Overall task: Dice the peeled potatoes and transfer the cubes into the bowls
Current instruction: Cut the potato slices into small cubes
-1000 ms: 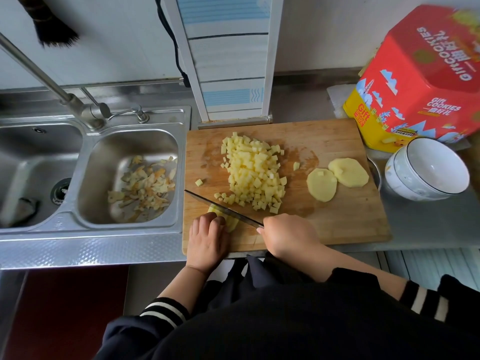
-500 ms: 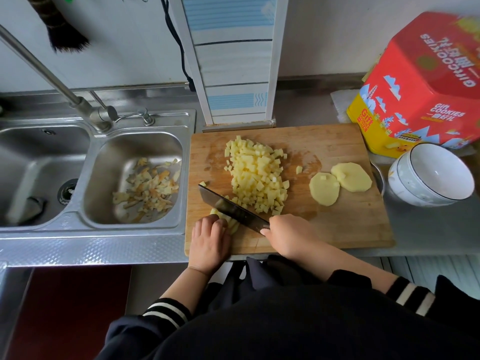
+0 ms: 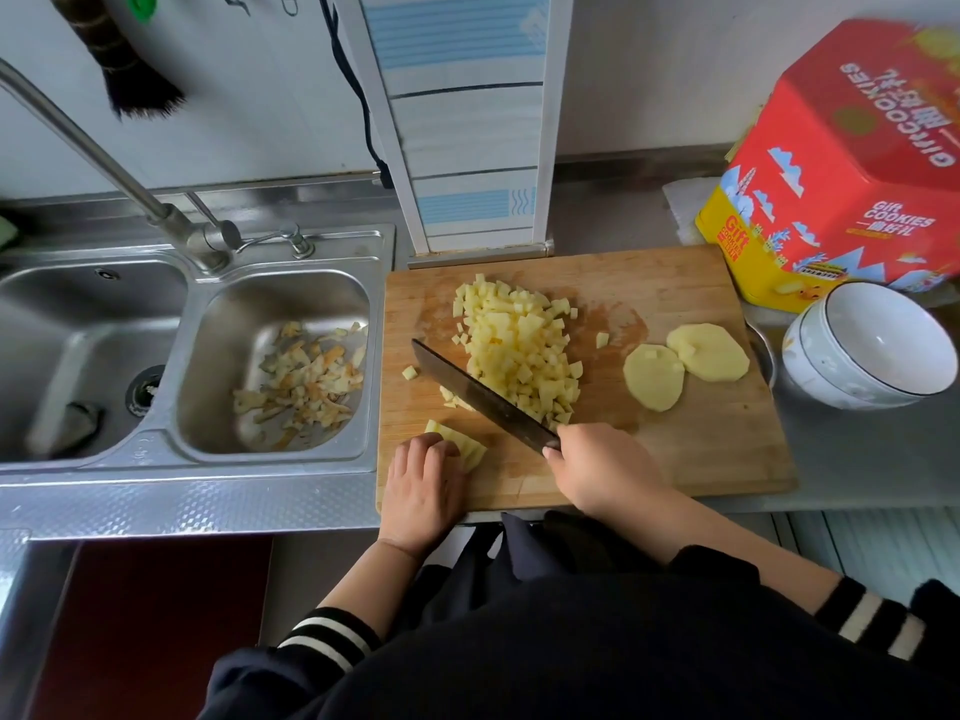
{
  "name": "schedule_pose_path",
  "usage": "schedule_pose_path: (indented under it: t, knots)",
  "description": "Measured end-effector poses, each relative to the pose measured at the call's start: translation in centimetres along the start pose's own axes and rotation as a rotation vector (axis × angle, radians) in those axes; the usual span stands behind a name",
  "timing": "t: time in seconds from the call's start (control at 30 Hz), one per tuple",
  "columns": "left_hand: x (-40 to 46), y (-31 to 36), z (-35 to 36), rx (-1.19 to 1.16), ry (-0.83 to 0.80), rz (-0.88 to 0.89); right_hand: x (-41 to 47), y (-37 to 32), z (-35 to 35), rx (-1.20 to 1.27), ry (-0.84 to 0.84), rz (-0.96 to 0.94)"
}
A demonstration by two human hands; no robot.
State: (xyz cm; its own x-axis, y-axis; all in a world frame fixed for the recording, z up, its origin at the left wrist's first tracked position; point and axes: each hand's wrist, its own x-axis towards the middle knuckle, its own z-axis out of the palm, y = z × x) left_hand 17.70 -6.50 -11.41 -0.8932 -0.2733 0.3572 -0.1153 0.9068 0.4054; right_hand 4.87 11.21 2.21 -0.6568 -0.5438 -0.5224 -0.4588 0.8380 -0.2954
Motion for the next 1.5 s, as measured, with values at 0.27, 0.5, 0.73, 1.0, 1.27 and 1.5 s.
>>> schedule_pose_path:
  t: [0.27,0.5,0.73,1.0,1.27,1.5]
  knots:
    - [0.4,-0.1,-0.1,-0.017,-0.02,-0.041,-0.3,-1.4,0.6,-0.15,-0.094,-0.091]
    - [0.4,-0.2,0.2,-0.002,-0.012,-0.061,0.2,-1.9,0.6,-0.158,-0.129,-0.09]
    - [0.3,-0.4,0.6,-0.01,0.054,-0.036,1.1,-2.5,0.9,-0.167,-0.195,-0.022]
    - [0.4,-0.2,0.5,-0.032,0.048,-0.044,1.7,-1.6,1.5,-0.103,-0.18,0.003]
    - [0.6,0.1,-0.7,-0.049,-0.006,-0.071,0.4,-0.7,0.3,-0.036,-0.054,0.007]
    - [-0.4,0.1,-1.5,-0.073,-0.002,-0.076,-0.9,-2.0,0.0,-0.074,-0.077,-0.064]
